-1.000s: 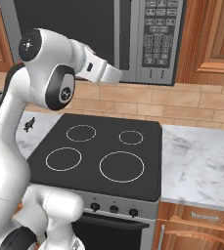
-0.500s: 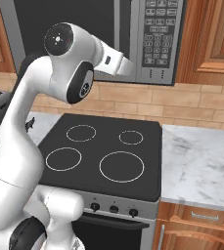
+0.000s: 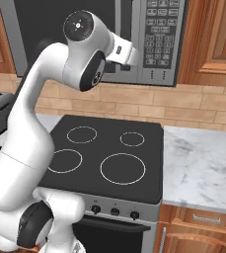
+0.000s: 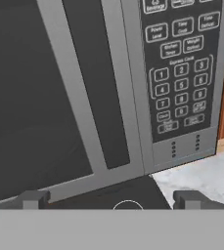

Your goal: Place the sponge inside the microwave to prepare for sanitizing.

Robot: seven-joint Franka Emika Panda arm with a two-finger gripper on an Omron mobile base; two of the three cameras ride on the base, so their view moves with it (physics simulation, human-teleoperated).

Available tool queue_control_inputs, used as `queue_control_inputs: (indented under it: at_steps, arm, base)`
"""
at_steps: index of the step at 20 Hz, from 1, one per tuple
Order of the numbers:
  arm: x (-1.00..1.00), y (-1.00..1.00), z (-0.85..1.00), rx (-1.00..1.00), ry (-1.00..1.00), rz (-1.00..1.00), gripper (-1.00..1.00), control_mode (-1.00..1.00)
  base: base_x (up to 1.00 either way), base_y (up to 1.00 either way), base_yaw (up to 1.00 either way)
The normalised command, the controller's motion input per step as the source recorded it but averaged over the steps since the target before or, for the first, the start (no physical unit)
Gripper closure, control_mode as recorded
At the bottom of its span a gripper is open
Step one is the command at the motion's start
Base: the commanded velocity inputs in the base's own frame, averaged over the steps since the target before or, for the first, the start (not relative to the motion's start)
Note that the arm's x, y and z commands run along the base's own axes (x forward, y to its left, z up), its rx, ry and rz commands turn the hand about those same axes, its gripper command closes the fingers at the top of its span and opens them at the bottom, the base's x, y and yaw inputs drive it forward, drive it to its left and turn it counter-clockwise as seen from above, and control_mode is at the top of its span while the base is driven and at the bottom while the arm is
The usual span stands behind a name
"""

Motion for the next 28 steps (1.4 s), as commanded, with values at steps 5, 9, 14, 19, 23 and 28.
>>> queue_control_inputs:
  at_steps: [5,9,14,19,23,28]
  arm:
    - [0.50,0.00,0.00,-0.01,0.07,0.01,-1.00,-1.00]
    - [0.36,-0.01,-0.02,0.00,0.00,0.00,-1.00,-1.00]
    - [0.24,-0.05,-0.05,0.00,0.00,0.02,-1.00,-1.00]
    - [0.30,-0.18,-0.08,0.00,0.00,0.02,-1.00,-1.00]
    - [0.43,-0.01,-0.01,0.00,0.00,0.00,-1.00,-1.00]
    - [0.50,-0.08,-0.01,0.00,0.00,0.01,-1.00,-1.00]
  base:
    - [0.00,0.00,0.00]
    - [0.00,0.00,0.00]
    - [0.00,0.00,0.00]
    - [0.00,0.00,0.00]
    - [0.00,0.00,0.00]
    - [0.00,0.00,0.00]
